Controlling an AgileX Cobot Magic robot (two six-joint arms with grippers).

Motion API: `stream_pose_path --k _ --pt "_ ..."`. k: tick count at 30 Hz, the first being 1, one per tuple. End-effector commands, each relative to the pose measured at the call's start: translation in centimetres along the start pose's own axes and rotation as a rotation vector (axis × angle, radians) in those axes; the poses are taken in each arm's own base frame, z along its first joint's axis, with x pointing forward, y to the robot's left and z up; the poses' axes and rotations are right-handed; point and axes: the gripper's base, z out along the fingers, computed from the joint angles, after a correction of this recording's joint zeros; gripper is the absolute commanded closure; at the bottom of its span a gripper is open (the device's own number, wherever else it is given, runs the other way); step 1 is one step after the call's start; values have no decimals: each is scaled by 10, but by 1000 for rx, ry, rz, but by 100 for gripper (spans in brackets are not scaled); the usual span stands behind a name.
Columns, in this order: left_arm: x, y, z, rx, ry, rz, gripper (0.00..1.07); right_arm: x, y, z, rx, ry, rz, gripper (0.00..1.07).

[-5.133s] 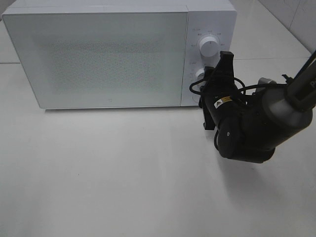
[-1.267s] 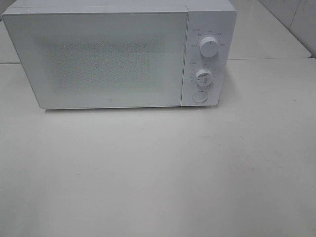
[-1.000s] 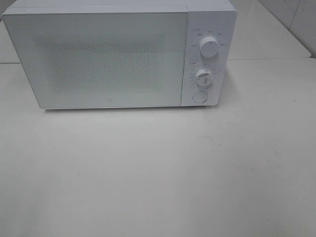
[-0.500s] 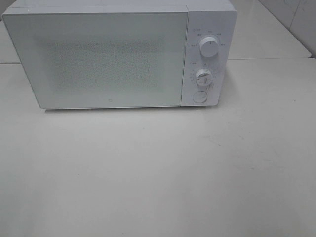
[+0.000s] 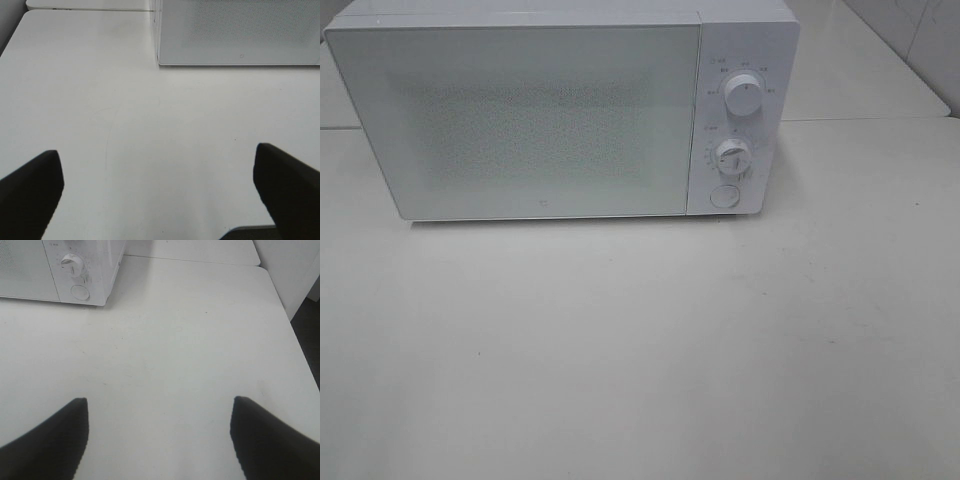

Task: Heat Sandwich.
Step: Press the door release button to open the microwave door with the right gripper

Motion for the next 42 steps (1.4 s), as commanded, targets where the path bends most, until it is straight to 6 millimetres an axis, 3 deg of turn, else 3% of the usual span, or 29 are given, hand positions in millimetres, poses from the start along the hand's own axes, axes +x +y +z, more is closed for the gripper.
stream_pose_path --k 1,10,30,42 --pt "1 -1 -1 3 -11 -9 9 -8 -1 -1 9 -25 2 32" --pt "1 -1 -1 3 -11 -9 9 -35 0 15 0 -177 0 32" --pt "1 -1 -1 3 -11 -9 9 -76 8 103 -30 -405 -17 32" --pt "1 -1 -1 3 -11 -9 9 -97 11 134 -44 -554 -19 32"
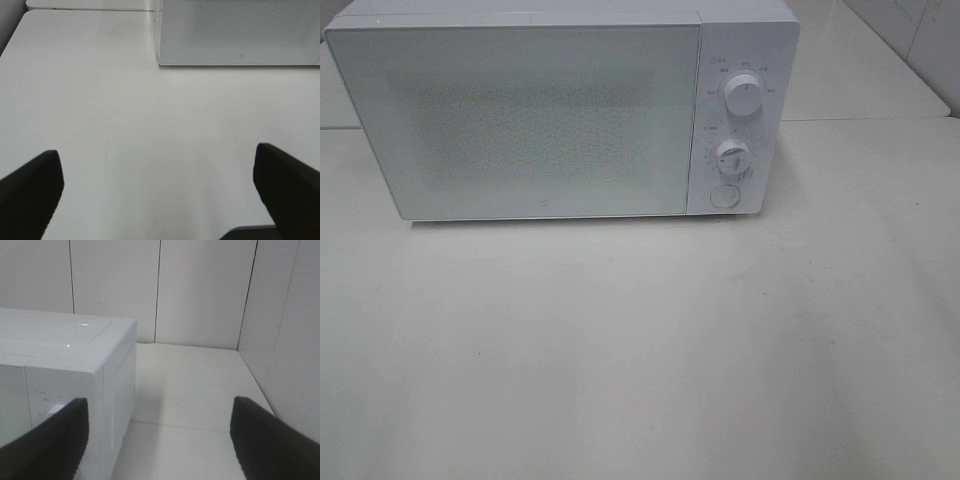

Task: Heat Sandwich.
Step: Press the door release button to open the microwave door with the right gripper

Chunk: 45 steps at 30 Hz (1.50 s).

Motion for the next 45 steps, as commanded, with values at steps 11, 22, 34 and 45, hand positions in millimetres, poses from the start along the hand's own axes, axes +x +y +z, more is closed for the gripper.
stream_pose_path --k 11,22,34,45 --pt "1 -1 -1 3 -11 -9 9 12 2 39 -13 -74 4 32" --pt "1 -1 -1 3 -11 -9 9 47 23 66 -86 -22 27 32" --pt "1 -1 -1 3 -11 -9 9 92 60 80 -53 6 51 32" --pt "1 -1 -1 3 -11 -9 9 126 99 80 -45 78 52 32"
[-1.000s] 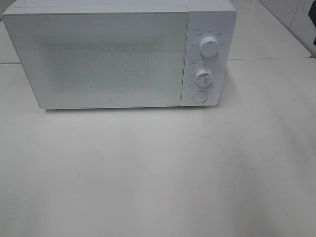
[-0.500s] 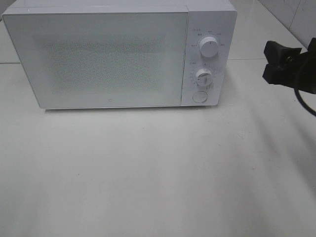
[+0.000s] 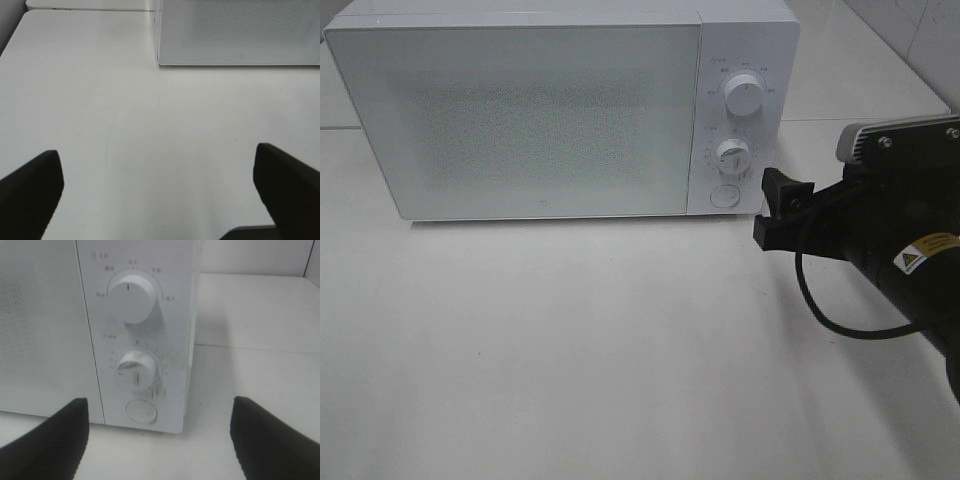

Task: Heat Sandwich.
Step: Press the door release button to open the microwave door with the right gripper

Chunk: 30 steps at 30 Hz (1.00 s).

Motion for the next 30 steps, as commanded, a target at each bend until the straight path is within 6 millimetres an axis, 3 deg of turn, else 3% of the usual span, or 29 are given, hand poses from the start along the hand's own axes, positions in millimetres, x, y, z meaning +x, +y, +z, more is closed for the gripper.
stream_pose_path --k 1,10,23,27,30 --pt "1 -1 -1 3 -11 -9 9 -4 6 2 49 -83 10 32" --pt "1 -1 -1 3 -11 -9 9 -1 31 4 25 -70 27 32" --pt "1 -1 -1 3 -11 -9 9 3 35 1 35 -34 46 32" --pt "1 -1 -1 3 -11 -9 9 3 35 1 33 -34 117 32" --pt "1 -1 -1 3 -11 -9 9 3 35 1 30 -37 303 32"
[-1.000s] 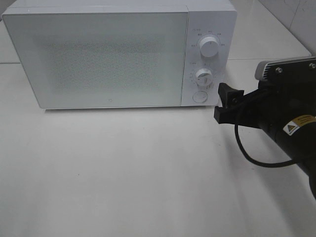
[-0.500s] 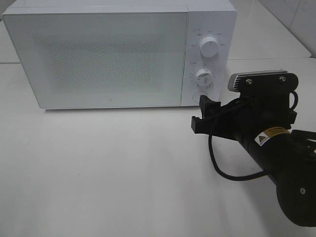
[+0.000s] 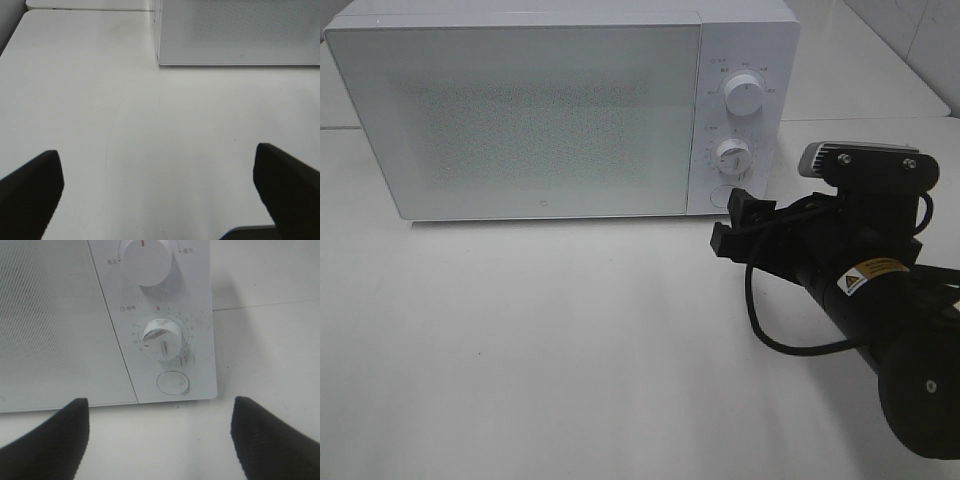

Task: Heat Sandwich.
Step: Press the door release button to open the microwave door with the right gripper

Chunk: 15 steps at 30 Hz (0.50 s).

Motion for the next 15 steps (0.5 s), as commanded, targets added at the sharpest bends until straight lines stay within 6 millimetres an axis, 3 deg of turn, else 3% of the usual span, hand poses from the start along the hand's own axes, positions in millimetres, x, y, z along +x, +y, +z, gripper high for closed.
stream_pose_path --k 1,5,10,14,15 --pt "1 -1 -1 3 -11 -9 9 -8 3 0 -16 -82 135 32" --pt "1 -1 -1 3 -11 -9 9 -8 3 0 -32 -70 578 32" --pt "1 -1 -1 3 -11 -9 9 -7 3 0 -37 -56 830 32" --pt "1 -1 -1 3 -11 -9 9 -4 3 0 -34 -25 1200 40" --pt "1 -1 -1 3 -11 -9 9 -4 3 0 -34 -25 1200 40"
